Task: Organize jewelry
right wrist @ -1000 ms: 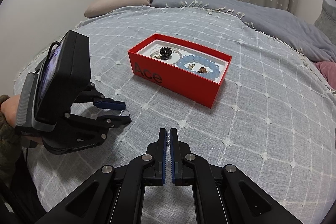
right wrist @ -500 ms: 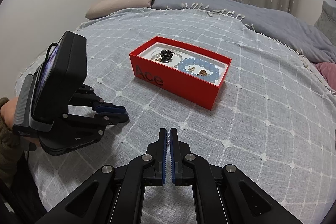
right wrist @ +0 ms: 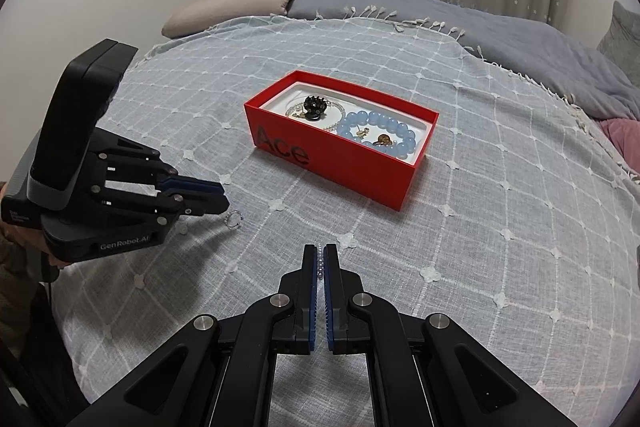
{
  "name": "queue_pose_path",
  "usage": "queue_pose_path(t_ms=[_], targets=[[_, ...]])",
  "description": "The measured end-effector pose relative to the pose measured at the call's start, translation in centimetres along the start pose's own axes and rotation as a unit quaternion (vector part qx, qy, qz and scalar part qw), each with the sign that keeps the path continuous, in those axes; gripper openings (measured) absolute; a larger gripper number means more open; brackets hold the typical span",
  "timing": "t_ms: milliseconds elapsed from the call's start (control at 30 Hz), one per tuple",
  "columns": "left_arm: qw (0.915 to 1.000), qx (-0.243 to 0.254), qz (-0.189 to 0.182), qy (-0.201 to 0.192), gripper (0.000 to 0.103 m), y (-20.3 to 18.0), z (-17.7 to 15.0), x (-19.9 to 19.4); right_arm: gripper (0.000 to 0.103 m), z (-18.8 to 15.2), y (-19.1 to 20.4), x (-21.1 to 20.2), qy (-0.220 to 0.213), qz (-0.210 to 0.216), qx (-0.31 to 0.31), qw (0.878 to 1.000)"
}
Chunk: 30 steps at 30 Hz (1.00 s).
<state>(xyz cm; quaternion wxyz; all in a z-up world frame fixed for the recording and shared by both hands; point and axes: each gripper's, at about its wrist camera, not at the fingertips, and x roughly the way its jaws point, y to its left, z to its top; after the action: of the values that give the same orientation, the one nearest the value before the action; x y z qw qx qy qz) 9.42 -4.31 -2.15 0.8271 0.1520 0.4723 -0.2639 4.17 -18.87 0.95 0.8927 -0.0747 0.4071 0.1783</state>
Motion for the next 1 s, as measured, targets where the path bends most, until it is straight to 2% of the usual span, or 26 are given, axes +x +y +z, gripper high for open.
queue_pose_path(t_ms=[133, 267, 433, 567, 633, 800, 1000], targets=[[0.9996, 0.016, 0.011, 0.019, 0.012, -0.8, -0.6, 0.8, 0.003, 0.0, 0.0, 0.0, 0.0, 0.0, -0.001, 1.0], [0.9992, 0.036, 0.012, 0.011, 0.035, -1.7, -0.9, 0.4, 0.003, 0.0, 0.0, 0.0, 0.0, 0.0, 0.0, 1.0], [0.9958, 0.072, 0.053, 0.024, 0.039, -2.4, -1.1, 2.3, 0.003, 0.0, 0.0, 0.0, 0.0, 0.0, -0.001, 1.0], [0.9933, 0.093, 0.066, 0.015, 0.054, -2.2, -0.7, 2.7, 0.003, 0.0, 0.0, 0.0, 0.0, 0.0, 0.0, 1.0], [0.9949, 0.084, 0.053, 0.018, 0.054, -1.7, -0.6, 2.9, 0.003, 0.0, 0.0, -0.1, -0.001, 0.0, 0.001, 1.0], [0.9948, 0.094, 0.033, 0.022, 0.028, -2.2, -0.8, 2.7, 0.003, 0.0, 0.0, -0.2, -0.003, 0.001, 0.003, 1.0], [0.996, 0.083, 0.026, 0.022, 0.028, -1.9, -0.8, 2.8, 0.003, 0.0, 0.0, -0.2, -0.004, 0.001, 0.003, 1.0]])
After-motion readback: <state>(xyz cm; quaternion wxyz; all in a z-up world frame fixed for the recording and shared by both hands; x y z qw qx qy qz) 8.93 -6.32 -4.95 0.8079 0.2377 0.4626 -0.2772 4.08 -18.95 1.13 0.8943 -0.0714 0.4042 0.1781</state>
